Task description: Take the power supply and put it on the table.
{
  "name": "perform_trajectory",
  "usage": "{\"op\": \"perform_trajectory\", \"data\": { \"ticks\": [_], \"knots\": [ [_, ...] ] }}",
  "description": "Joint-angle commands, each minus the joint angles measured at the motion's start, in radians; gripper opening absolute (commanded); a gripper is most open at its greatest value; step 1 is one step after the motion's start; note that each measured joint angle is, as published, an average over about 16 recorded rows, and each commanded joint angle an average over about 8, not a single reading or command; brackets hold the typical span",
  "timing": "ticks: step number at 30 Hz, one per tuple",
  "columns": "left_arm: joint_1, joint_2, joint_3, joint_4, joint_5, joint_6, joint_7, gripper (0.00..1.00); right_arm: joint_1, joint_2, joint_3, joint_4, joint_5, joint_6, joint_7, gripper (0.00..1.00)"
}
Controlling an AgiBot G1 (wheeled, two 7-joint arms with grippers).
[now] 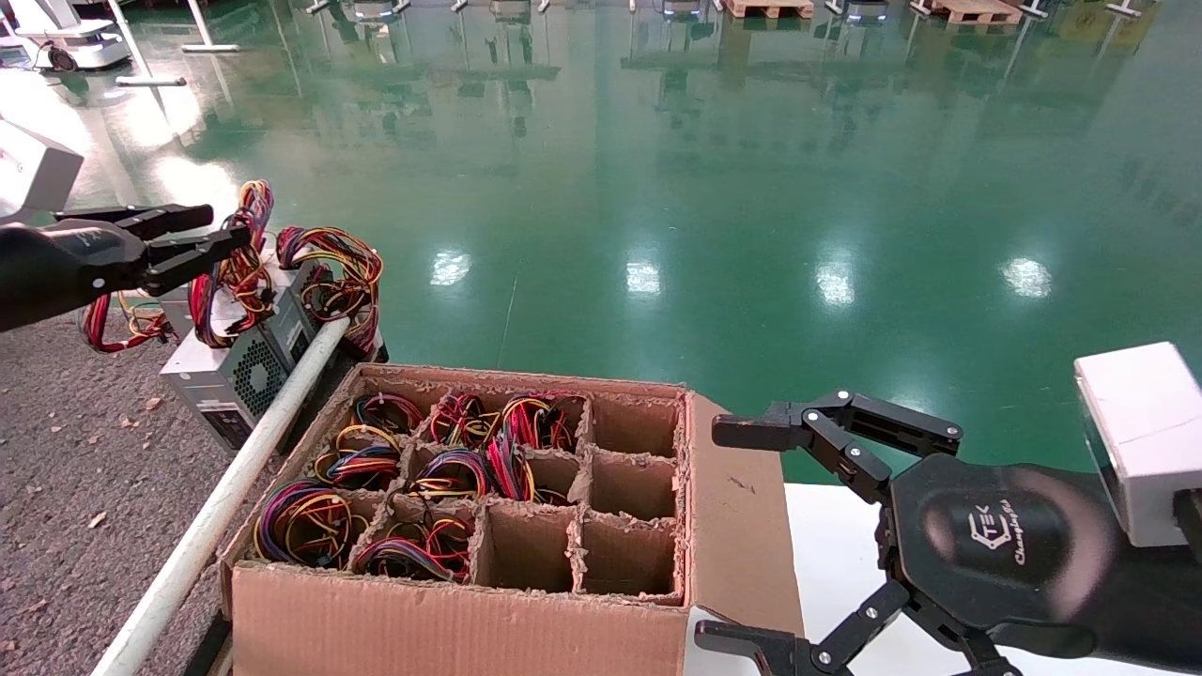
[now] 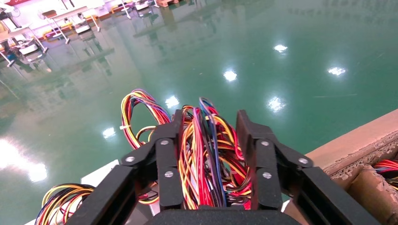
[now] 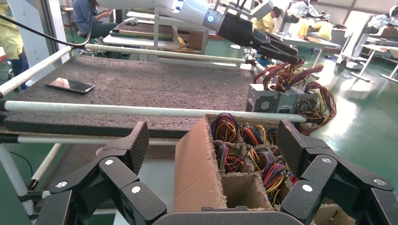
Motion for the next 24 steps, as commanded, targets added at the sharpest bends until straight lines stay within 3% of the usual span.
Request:
{"op": "perform_trajectory", "data": {
  "ticks": [1, 24],
  "knots": [
    [0.0, 0.0, 0.0, 0.0, 0.0, 0.0, 0.0, 1.0, 0.0, 0.0, 0.0, 0.0, 0.0, 0.0, 0.0, 1.0],
    [0.0, -0.001, 0.0, 0.0, 0.0, -0.001, 0.001, 1.0, 0.0, 0.0, 0.0, 0.0, 0.0, 0.0, 0.0, 1.0]
  ]
}}
